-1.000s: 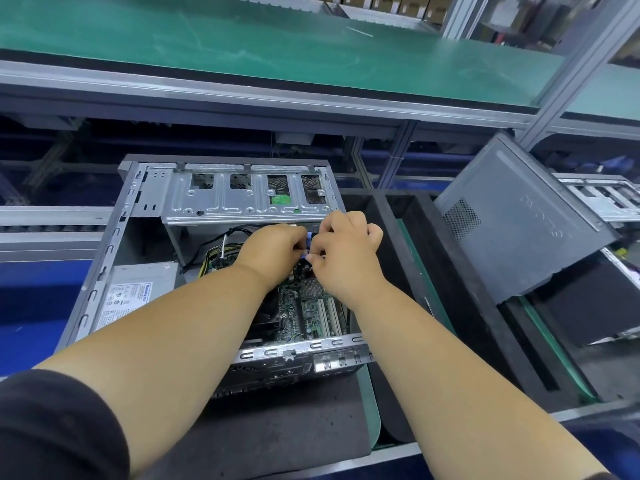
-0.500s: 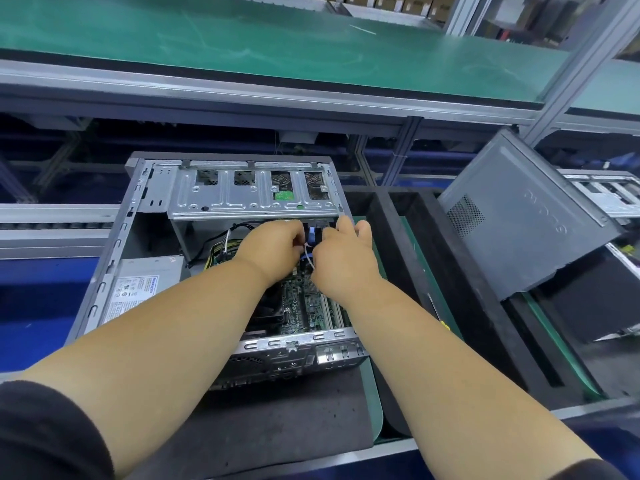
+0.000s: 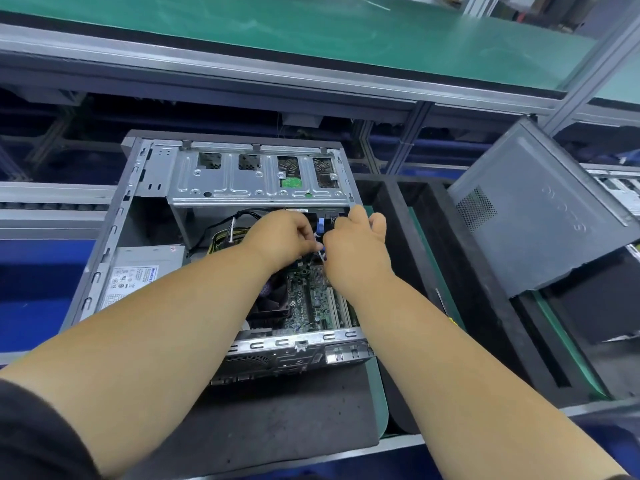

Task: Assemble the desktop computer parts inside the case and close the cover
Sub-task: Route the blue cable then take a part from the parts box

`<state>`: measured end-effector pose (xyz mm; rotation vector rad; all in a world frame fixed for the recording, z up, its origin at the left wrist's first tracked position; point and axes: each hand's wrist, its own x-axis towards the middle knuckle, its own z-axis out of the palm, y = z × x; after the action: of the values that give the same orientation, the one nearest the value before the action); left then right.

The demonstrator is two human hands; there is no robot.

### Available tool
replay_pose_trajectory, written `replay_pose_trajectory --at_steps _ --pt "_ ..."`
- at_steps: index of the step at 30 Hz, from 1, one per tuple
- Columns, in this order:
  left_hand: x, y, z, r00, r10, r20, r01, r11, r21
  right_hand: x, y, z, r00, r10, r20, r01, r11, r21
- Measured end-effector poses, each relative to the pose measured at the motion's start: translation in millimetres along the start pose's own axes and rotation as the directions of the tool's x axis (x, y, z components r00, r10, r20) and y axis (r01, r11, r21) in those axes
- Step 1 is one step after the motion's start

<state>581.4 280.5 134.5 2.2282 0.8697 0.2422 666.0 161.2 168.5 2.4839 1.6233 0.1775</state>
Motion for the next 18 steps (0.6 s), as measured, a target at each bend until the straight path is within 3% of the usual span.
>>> replay_pose_trajectory --at_steps 7,13,15,18 --pt "-8 7 -11 0.999 -0.013 0.051 0.007 0.993 0.119 3 2 -2 0.999 0.026 -0.02 -0.024 0.995 0.095" --pt "-20 19 -51 0.972 -0.166 0.164 0.138 0.976 0.169 5 10 -12 0.996 0.088 -0.01 -0.079 0.932 0.353" --pt "-24 21 -68 0.972 -0.183 0.15 0.165 0.978 0.124 8 15 -16 0.994 0.107 0.001 -0.095 0.878 0.468" --pt "-34 20 -88 0.985 -0.174 0.02 0.17 0.977 0.129 13 20 -24 0.995 0.104 -0.013 -0.08 0.836 0.542"
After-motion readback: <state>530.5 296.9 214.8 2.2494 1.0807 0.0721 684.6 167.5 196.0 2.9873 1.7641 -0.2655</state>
